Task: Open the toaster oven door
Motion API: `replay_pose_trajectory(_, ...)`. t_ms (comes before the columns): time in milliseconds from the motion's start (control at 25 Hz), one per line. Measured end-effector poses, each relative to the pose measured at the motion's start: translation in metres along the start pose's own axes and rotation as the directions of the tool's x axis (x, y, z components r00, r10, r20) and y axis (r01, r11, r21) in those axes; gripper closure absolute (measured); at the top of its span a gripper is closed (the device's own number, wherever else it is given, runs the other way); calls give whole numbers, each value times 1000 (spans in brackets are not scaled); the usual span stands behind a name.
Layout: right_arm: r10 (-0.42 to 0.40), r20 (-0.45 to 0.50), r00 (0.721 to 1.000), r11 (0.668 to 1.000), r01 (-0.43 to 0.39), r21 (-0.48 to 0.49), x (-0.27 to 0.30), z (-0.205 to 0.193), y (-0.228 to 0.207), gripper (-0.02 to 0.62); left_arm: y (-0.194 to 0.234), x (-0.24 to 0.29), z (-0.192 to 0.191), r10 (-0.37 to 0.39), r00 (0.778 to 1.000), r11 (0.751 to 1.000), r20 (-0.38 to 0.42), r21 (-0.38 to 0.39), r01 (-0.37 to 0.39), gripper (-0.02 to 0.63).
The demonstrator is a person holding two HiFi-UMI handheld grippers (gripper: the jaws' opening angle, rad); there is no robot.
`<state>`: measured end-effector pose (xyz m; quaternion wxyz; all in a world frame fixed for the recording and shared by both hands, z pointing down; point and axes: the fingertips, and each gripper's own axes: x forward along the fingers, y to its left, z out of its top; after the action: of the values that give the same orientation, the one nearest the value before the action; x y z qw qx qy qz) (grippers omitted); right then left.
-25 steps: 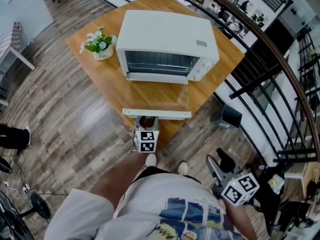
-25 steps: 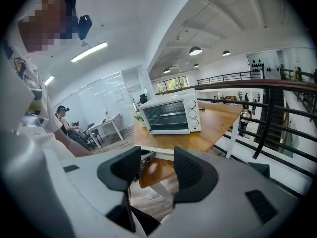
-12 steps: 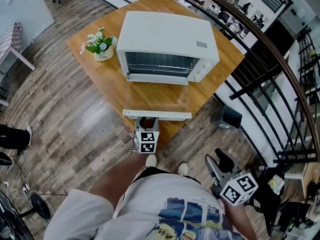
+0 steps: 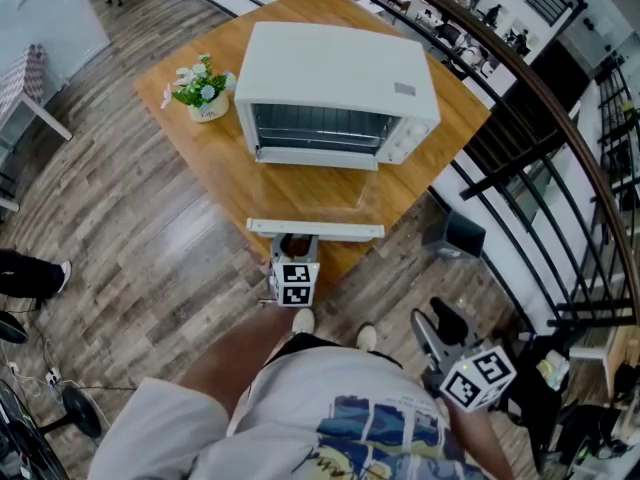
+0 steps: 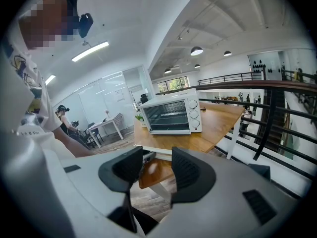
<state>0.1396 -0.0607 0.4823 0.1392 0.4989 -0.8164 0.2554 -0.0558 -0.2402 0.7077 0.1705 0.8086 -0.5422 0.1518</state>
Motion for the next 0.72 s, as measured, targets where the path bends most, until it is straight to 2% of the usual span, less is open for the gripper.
replay_pose_trajectory(320,4,18,1000,1000,-4,-10,2,3,2,438,0,1,0,-1,1000,1000,4,4,1,419)
replay_pose_trajectory(520,-6,38,999,1000,6,-6,0,7,0,494,1,0,0,0,1000,1000,3,3,0,419)
replay_pose_trajectory(720,-12,29,999,1000,12,-14,0,5,-1,497,1,0,1,-1,1000,1000,3,2,1,419)
